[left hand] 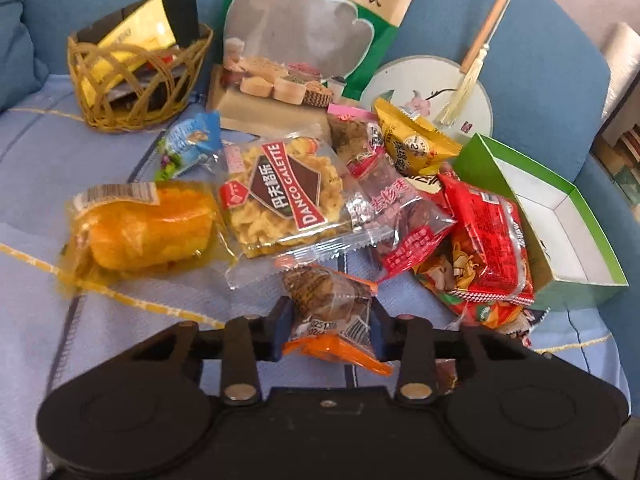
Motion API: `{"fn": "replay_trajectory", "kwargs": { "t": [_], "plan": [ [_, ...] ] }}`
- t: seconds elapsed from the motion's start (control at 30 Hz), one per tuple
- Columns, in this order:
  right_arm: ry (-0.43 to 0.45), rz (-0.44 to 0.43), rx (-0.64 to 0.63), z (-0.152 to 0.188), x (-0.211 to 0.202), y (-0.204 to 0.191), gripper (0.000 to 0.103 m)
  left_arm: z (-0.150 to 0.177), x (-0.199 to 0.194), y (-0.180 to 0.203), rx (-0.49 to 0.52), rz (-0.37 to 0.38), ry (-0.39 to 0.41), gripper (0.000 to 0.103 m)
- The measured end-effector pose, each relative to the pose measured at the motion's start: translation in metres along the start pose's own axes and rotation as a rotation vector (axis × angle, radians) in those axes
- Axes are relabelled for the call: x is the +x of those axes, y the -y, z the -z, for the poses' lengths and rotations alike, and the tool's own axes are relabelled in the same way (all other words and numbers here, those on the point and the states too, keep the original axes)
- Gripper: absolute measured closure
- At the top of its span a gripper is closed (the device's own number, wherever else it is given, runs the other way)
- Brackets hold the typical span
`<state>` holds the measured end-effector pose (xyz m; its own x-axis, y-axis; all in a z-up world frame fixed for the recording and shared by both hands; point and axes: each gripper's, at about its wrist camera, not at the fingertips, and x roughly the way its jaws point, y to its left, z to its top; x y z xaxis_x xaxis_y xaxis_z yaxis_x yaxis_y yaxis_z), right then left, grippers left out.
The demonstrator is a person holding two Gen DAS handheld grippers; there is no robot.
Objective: Organize snacks
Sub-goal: 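Grasp an orange-wrapped candy with the left gripper while the right gripper grasps a red-labelled candy, both into box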
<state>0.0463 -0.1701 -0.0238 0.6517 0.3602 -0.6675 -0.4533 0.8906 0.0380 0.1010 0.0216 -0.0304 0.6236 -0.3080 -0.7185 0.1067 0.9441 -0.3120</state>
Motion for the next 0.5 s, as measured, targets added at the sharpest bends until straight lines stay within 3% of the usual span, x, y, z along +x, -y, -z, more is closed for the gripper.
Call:
{"fn": "replay_trajectory", "kwargs": {
  "t": [0.13,0.27,0.4,0.5],
  "plan": [
    [0.057,-0.038,0.002,-0.005,-0.024,0.000,0.017,-0.003,-0.024,0.013,0.030,0.043,0.029,0.057],
    [0.141,-0.004,0.011,-0.017,-0.051,0.012,0.018,-0.016,-0.047,0.037,0.084,0.101,0.090,0.057],
    [0.244,0.084,0.053,-0.030,-0.071,0.040,0.018,-0.034,-0.064,0.067,0.119,0.172,0.157,0.057],
    [0.286,0.197,0.061,-0.038,-0.075,0.063,0.018,-0.050,-0.061,0.090,0.153,0.214,0.168,0.057]
  ]
}}
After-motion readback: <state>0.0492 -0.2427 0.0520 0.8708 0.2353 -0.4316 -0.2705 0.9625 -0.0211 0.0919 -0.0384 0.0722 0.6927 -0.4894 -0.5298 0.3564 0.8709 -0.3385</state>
